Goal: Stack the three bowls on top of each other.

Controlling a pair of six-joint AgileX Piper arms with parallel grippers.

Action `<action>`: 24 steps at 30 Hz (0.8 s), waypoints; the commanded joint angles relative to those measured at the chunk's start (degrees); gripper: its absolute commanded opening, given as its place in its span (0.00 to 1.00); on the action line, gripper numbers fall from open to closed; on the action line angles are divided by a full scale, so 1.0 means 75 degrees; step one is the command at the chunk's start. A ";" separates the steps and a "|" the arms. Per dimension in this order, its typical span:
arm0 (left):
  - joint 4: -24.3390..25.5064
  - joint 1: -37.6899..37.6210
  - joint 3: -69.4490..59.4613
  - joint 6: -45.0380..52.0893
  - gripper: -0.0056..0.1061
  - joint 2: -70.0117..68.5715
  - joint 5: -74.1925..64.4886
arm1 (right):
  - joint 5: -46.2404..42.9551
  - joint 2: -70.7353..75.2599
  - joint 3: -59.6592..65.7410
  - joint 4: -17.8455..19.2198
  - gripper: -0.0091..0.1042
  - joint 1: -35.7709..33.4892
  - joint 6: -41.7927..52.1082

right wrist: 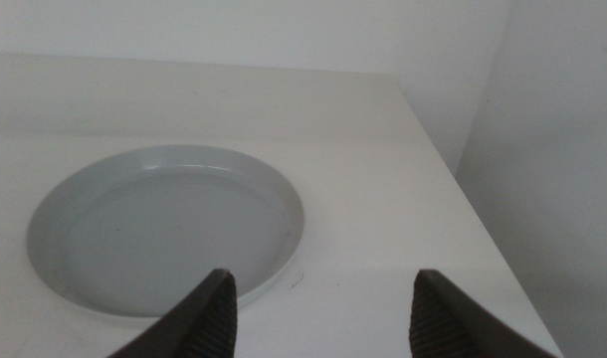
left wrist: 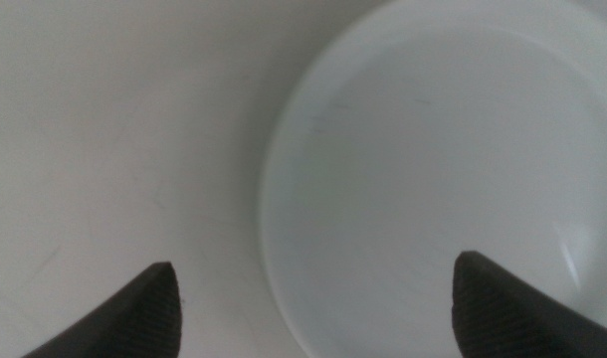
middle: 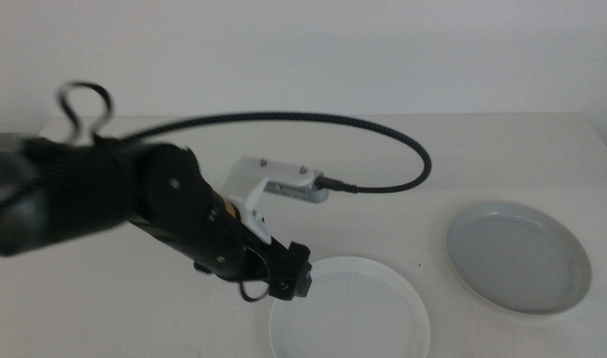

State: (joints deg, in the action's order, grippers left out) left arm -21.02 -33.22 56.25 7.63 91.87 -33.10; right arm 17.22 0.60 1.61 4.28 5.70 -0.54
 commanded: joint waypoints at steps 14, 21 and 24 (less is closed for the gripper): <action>0.0427 0.0094 0.0555 0.1676 0.99 -0.5598 -0.2443 | -0.0629 0.0201 -0.0049 0.0126 0.48 0.0053 0.0072; 0.0733 0.0094 0.0555 0.1351 0.99 -0.6393 -0.2582 | -0.0629 0.0201 -0.0049 0.0126 0.48 0.0053 0.0072; 0.0733 0.0080 0.0562 0.1351 0.99 -0.6414 -0.2551 | -0.0629 0.0201 -0.0049 0.0126 0.48 0.0053 0.0072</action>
State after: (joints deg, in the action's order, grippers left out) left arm -14.71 -32.65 58.71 18.53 43.97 -55.75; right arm 17.22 0.60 1.61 4.28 5.70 -0.54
